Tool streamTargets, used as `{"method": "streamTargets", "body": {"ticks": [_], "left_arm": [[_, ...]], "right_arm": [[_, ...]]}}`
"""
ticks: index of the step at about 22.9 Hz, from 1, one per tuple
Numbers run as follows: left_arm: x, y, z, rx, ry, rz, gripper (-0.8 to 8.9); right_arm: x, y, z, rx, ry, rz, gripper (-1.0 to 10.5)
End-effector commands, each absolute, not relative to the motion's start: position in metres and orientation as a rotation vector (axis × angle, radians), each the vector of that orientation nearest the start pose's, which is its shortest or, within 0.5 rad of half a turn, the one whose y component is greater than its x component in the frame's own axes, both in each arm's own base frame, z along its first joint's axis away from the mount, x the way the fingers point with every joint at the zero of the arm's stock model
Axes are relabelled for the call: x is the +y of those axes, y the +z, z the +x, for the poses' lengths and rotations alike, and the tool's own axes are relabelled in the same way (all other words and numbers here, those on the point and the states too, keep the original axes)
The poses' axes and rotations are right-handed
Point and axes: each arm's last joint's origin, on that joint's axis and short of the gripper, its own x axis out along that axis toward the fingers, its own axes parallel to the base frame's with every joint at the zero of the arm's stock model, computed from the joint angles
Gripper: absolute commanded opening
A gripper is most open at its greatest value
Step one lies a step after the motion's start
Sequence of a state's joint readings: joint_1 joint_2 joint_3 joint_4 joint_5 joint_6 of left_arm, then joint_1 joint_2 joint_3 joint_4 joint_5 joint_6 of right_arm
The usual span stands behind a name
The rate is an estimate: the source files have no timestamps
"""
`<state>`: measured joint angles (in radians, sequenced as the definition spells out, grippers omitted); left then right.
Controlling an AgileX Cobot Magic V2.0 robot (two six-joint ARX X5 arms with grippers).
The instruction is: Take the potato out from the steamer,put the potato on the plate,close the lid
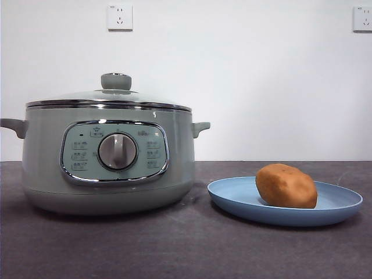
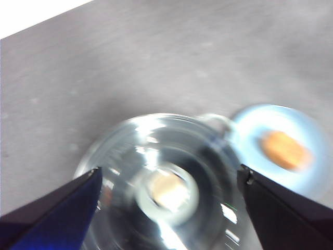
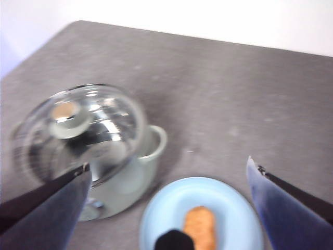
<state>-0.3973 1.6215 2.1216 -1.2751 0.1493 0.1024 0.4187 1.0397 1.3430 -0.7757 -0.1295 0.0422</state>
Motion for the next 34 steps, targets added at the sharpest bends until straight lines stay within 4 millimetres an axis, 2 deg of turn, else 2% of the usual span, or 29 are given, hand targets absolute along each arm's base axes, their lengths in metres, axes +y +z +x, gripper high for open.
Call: {"method": "streamTargets", "body": {"ticks": [1, 5, 9, 10, 11, 12, 14, 15, 34], "left_arm": [[-0.111, 0.49, 0.243, 0.749, -0.691, 0.174, 4.36], [-0.107, 0.51, 0.224, 0.664, -0.83, 0.116, 4.36], [-0.107, 0.515, 0.216, 0.641, -0.847, 0.12, 4.35], [-0.109, 0.515, 0.215, 0.641, -0.852, 0.121, 4.29], [-0.109, 0.515, 0.215, 0.641, -0.852, 0.122, 3.85], [-0.109, 0.515, 0.215, 0.641, -0.852, 0.123, 2.88], [-0.109, 0.515, 0.215, 0.639, -0.852, 0.128, -0.39], [-0.109, 0.515, 0.215, 0.637, -0.852, 0.132, 0.03], [-0.107, 0.515, 0.217, 0.643, -0.816, 0.119, -0.03]], "right_arm": [[0.082, 0.42, 0.169, 0.481, 0.595, -0.001, 5.0], [0.085, 0.42, 0.167, 0.497, 0.729, 0.029, 5.0], [0.086, 0.419, 0.165, 0.509, 0.798, 0.045, 5.0], [0.086, 0.419, 0.165, 0.509, 0.8, 0.046, 4.6], [0.086, 0.419, 0.165, 0.509, 0.802, 0.046, 4.0], [0.086, 0.419, 0.165, 0.509, 0.804, 0.046, 3.1], [0.086, 0.419, 0.165, 0.506, 0.807, 0.036, 0.1], [0.086, 0.419, 0.165, 0.501, 0.81, 0.023, -0.1], [0.086, 0.418, 0.164, 0.516, 0.805, 0.023, 0.0]]}}
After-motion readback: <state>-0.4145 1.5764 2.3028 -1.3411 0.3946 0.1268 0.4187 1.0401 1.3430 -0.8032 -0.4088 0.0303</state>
